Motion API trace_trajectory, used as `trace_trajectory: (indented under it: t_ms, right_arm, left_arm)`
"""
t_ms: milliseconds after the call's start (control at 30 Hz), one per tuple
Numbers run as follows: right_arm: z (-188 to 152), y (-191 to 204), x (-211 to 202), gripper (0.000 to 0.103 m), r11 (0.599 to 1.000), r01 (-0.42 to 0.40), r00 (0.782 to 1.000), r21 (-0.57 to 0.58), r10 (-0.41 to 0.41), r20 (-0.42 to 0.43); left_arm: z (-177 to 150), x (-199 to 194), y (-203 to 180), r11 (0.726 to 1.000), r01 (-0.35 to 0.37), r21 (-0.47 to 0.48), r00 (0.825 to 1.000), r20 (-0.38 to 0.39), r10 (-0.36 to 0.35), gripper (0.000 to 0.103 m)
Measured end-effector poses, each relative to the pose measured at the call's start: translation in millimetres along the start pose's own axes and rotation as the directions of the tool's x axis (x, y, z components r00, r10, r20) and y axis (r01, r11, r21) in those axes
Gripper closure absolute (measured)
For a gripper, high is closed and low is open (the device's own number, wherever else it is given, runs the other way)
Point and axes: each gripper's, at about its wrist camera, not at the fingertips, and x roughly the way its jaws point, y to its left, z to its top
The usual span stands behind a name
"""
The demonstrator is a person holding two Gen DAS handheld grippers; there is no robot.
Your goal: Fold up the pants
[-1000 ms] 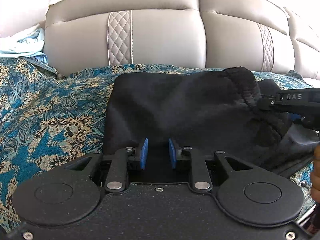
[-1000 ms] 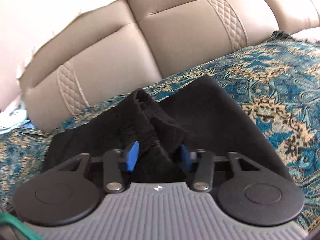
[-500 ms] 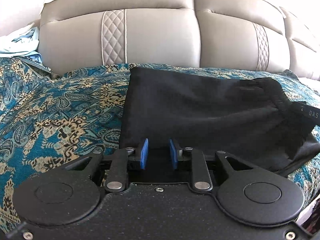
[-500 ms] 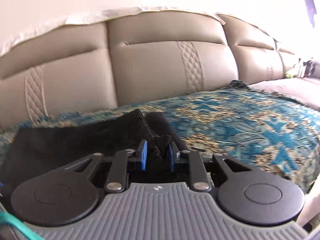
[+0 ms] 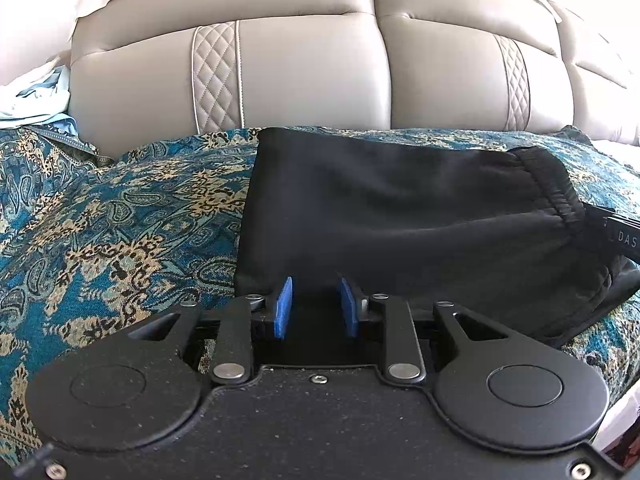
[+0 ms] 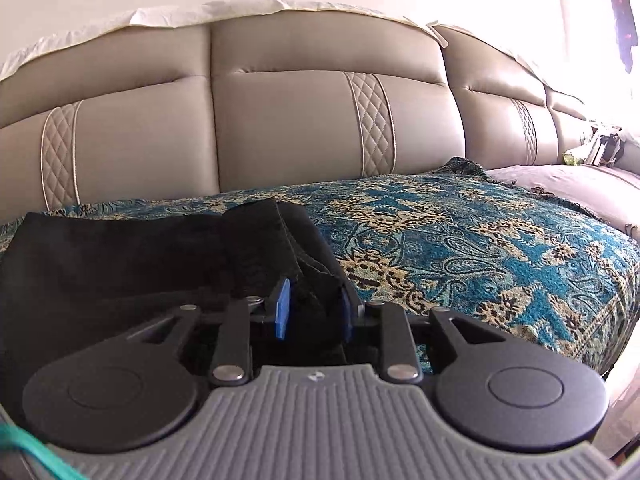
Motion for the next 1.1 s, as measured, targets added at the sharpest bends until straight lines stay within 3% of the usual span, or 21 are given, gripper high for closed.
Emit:
trace_trajectory:
  t_ms: [67,233,300,333,467,633,767,900,933,1000,1100]
  right_arm:
    - [0,0,1,0.068,1.000,0.003,1.000,-0.007,-0.003,-0.005]
    - [-1,-3,3,0.043,0.999,0.028,1.000,-0.018,-0.028,-0.011]
    - [-1,-4,2,0.024,0.999,0.044,0.999,-0.012,-0.044,0.002]
    - [-1,-5,1,0.022,0.998,0.057,0.998,-0.011,-0.057,0.010]
    - [0,-5,-4,0.020,0.997,0.073,0.996,-0.017,-0.072,0.057]
    - [0,4,-19,0.016,0.994,0.090,0.981,-0.066,-0.078,0.176]
    - [6,12,-25,0.013,0.993,0.019,0.974,-0.116,0.008,0.227]
    - [25,25,-9,0.013,0.978,-0.105,0.979,-0.183,0.134,0.155]
    - [31,29,-2,0.017,0.973,-0.122,0.981,-0.198,0.149,0.124]
    - [42,35,18,0.038,0.968,-0.127,0.989,-0.217,0.141,0.049]
    - [51,37,50,0.042,0.962,-0.134,0.991,-0.238,0.126,-0.048]
  left_arm:
    - [-1,-1,-1,1.000,-0.002,0.007,1.000,0.000,0.002,0.075]
    - [-4,-10,-3,1.000,-0.008,0.019,1.000,-0.012,0.008,0.069]
    - [-9,-20,-2,1.000,-0.003,0.020,1.000,-0.009,0.003,0.068]
    - [-12,-24,-1,1.000,0.001,0.022,1.000,-0.008,-0.001,0.068]
    - [-27,-42,-2,0.998,0.005,0.066,1.000,-0.005,-0.004,0.066]
    - [-39,-50,-2,0.994,0.008,0.107,1.000,-0.004,-0.008,0.065]
    - [-41,-52,-4,0.993,0.006,0.122,1.000,-0.003,-0.005,0.065]
    - [-42,-52,-7,0.989,0.000,0.149,1.000,0.000,0.000,0.064]
    - [-41,-52,-7,0.988,0.001,0.152,1.000,-0.001,0.000,0.064]
    - [-41,-52,-7,0.988,0.004,0.152,1.000,-0.005,-0.003,0.064]
    - [-41,-51,-6,0.989,0.006,0.151,1.000,-0.007,-0.005,0.064]
